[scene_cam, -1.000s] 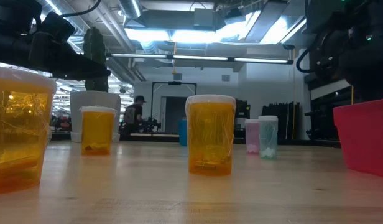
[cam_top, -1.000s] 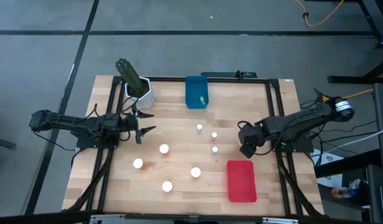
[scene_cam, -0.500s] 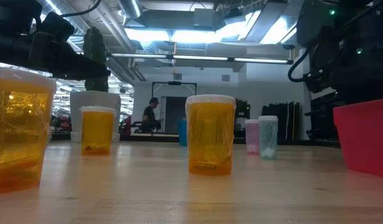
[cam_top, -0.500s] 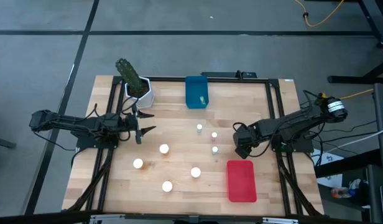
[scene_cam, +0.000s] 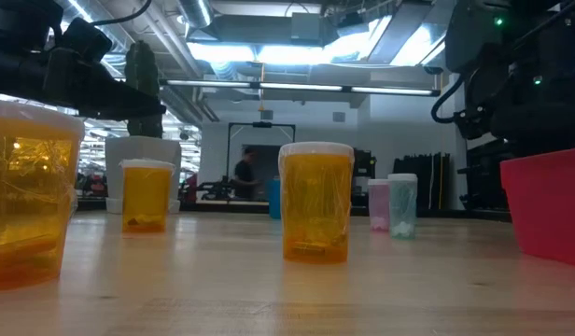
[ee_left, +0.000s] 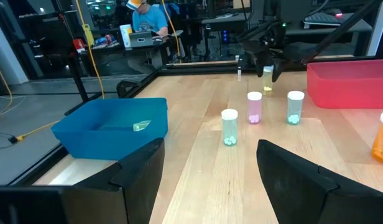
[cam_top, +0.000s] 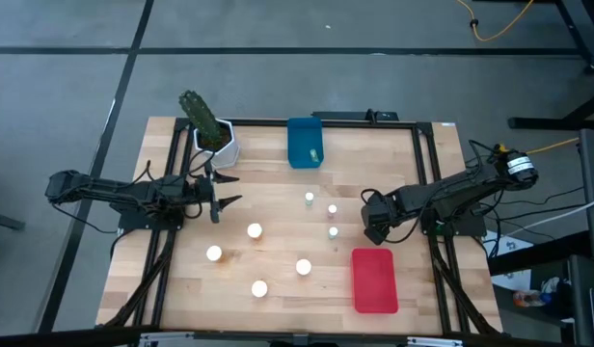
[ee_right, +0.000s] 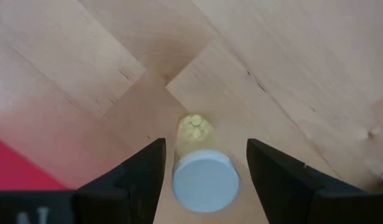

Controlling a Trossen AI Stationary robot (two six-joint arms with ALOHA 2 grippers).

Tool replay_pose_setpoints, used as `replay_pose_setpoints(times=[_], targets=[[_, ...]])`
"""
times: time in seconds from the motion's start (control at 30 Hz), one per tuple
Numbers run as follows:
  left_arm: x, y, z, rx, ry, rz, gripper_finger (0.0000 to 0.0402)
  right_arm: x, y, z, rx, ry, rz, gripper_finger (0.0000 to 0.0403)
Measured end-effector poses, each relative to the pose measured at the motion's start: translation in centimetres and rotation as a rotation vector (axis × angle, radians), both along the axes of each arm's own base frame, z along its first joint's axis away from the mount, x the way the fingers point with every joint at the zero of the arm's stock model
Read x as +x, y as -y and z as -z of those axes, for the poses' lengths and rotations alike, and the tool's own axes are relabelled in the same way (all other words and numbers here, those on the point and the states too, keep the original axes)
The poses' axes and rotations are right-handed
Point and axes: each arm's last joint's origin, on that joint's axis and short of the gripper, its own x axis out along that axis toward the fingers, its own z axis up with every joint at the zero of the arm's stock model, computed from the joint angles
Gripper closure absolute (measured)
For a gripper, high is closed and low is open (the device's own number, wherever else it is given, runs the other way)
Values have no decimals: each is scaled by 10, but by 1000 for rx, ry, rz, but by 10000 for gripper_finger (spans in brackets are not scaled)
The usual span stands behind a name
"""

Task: Pick and place medicine bottles into bin by pill shape (circle, oval)
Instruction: Put the small yellow pill bottle into the blue bin

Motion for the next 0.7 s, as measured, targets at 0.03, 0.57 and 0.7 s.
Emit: replay_pose_setpoints(times=[0.03,0.57,0.7], targets=[[0,0,0,0,0,0,154,0,0,0,0,0,0,177],[0,0,0,0,0,0,154,0,0,0,1,1,25,191],[0,0,0,0,0,0,154,0,0,0,-14,4,25,223]])
